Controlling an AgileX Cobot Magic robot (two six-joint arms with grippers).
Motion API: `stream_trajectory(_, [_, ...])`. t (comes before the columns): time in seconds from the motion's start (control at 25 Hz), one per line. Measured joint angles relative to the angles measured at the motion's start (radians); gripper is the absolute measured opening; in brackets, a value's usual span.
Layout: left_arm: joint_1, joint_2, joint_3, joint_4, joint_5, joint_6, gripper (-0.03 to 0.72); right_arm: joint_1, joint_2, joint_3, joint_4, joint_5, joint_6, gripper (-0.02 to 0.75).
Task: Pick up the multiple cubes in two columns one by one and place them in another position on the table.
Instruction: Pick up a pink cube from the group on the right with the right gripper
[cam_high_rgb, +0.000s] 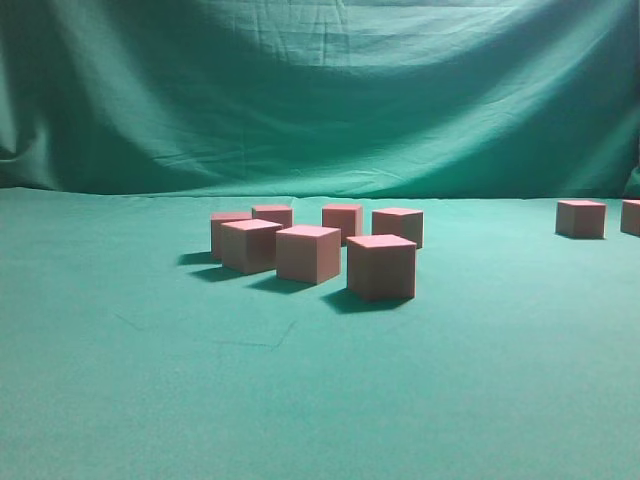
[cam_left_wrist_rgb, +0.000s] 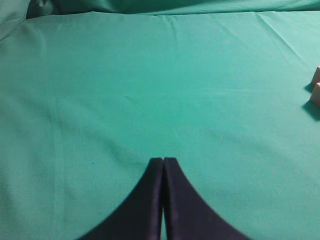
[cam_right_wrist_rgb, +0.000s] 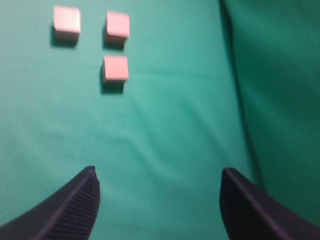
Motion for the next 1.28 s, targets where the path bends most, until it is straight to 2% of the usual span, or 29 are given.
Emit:
stream_trajectory(0.16, [0.0,0.0,0.0,0.0,0.0,0.0,0.0,-0.227,0.019,0.015,0.25,-0.116,-0.142,0.501])
stream_trajectory(0.32, [0.0,0.0,0.0,0.0,0.0,0.0,0.0,-0.36,0.12,0.015,0.406,-0.188,-0.269,0.501])
stream_trajectory(0.64, [0.0,0.0,0.0,0.0,0.0,0.0,0.0,-0.381,0.367,0.013,0.445,-0.32,-0.383,0.501])
stream_trajectory(0.84, [0.0,0.0,0.0,0.0,0.0,0.0,0.0,-0.381,0.49,-0.045,0.444,-0.399,-0.442,0.501])
stream_trajectory(1.28, [0.0,0.0,0.0,0.0,0.0,0.0,0.0,-0.381,0.641,-0.076,0.466,-0.564,-0.471,0.501])
